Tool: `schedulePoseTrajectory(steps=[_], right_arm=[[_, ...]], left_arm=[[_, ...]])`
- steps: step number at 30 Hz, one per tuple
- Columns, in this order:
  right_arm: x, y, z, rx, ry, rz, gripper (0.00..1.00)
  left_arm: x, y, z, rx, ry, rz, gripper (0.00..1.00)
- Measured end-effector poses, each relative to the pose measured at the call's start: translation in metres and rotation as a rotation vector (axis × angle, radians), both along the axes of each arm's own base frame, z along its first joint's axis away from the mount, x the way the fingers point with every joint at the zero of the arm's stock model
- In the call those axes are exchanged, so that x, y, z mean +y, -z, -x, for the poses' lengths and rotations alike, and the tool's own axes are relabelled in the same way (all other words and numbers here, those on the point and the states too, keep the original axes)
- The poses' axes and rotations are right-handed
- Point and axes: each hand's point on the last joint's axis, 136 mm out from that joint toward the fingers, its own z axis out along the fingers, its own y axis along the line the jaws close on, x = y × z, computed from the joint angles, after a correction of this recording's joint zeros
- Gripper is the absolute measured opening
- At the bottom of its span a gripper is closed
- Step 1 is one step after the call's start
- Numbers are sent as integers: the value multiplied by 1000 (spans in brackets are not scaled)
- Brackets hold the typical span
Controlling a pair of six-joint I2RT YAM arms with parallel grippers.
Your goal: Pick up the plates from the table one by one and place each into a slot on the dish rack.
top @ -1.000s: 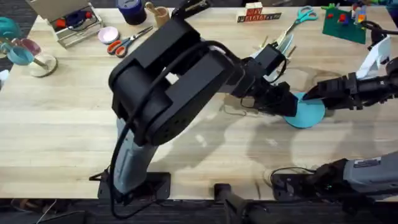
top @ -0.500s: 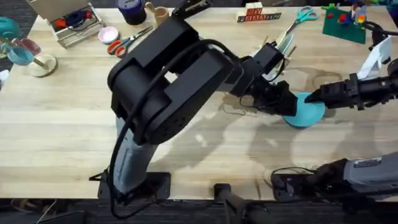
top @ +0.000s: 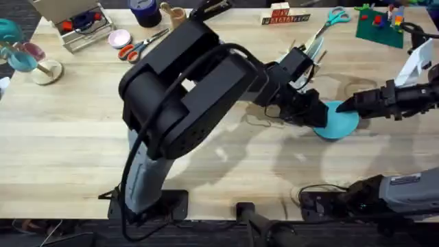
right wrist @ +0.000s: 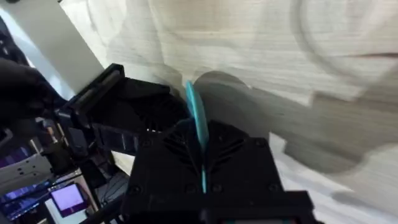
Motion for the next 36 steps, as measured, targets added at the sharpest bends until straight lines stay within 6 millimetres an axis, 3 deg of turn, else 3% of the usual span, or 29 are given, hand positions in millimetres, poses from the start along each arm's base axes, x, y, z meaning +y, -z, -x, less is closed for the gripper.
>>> schedulePoseTrajectory(steps=[8, 14, 21, 22, 24, 30, 36], right_arm=[[-11, -15, -17, -45, -8, 41, 31], [-18, -51, -39, -177, 15, 72, 31], [-15, -110, -50, -338, 49, 137, 31], [-1, -133, -51, -403, 17, 169, 31], [14, -148, -50, -439, -16, 193, 31], [51, -177, -39, -497, -121, 325, 30], [72, -200, -27, -496, -125, 450, 29]], left_arm=[[14, 3, -10, -78, -59, -114, 41], [34, -3, -18, -187, -95, -218, 41], [52, -49, -28, -353, -118, -252, 41], [63, -72, -28, -426, -105, -253, 41], [71, -87, -28, -472, -94, -252, 41], [118, -130, -42, -590, -113, -283, 40], [173, -167, -53, -700, -154, -335, 40]])
